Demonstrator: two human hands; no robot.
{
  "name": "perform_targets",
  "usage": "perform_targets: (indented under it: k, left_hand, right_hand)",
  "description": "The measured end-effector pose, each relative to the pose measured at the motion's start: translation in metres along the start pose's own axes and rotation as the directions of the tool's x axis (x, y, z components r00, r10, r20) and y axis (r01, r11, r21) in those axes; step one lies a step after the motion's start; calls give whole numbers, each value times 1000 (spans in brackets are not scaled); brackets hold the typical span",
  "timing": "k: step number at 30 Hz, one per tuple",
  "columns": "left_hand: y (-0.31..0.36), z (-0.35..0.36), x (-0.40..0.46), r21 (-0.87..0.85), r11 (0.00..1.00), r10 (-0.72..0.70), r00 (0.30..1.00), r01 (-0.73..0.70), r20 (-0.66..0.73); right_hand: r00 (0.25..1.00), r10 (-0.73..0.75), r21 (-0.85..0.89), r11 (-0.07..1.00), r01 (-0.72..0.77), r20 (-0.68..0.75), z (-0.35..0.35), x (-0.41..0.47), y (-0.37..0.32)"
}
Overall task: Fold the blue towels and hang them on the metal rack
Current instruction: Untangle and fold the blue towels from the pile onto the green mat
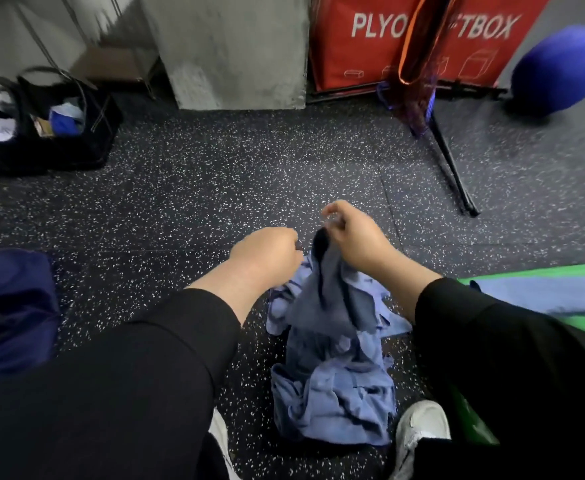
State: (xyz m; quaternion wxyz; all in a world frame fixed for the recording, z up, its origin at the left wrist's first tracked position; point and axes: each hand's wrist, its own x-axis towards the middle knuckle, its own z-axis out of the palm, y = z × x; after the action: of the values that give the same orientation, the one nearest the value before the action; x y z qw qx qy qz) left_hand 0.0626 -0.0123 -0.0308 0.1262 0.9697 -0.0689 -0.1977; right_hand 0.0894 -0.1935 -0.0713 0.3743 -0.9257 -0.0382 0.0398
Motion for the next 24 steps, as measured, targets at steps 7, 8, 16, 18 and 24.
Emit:
perform_targets:
  k: [7,8,16,18,24]
  left_hand:
    - [17,-42,-57,-540,838,15,994,-72,-110]
    - [21,-42,-63,-552,828,14,988,-96,-152]
    - [22,-37,-65,-543,825,-51,936,-156,-347]
    - [22,-44,-63,-614,759,-47,923,-215,-382]
    - [32,-59,-55,-723,612,36,924,-321,-380]
  right_hand:
    - [982,-186,210,960,184,-9,-88,-43,-90]
    - [977,-211,249,947,204,2,-95,-52,-98]
    - [985,-135,64,988,143,-110,-103,-73,-99]
    - [988,-80,33,996,85,-134,-104,-73,-90]
    - [996,-57,18,998,58,-63,-102,-67,-93]
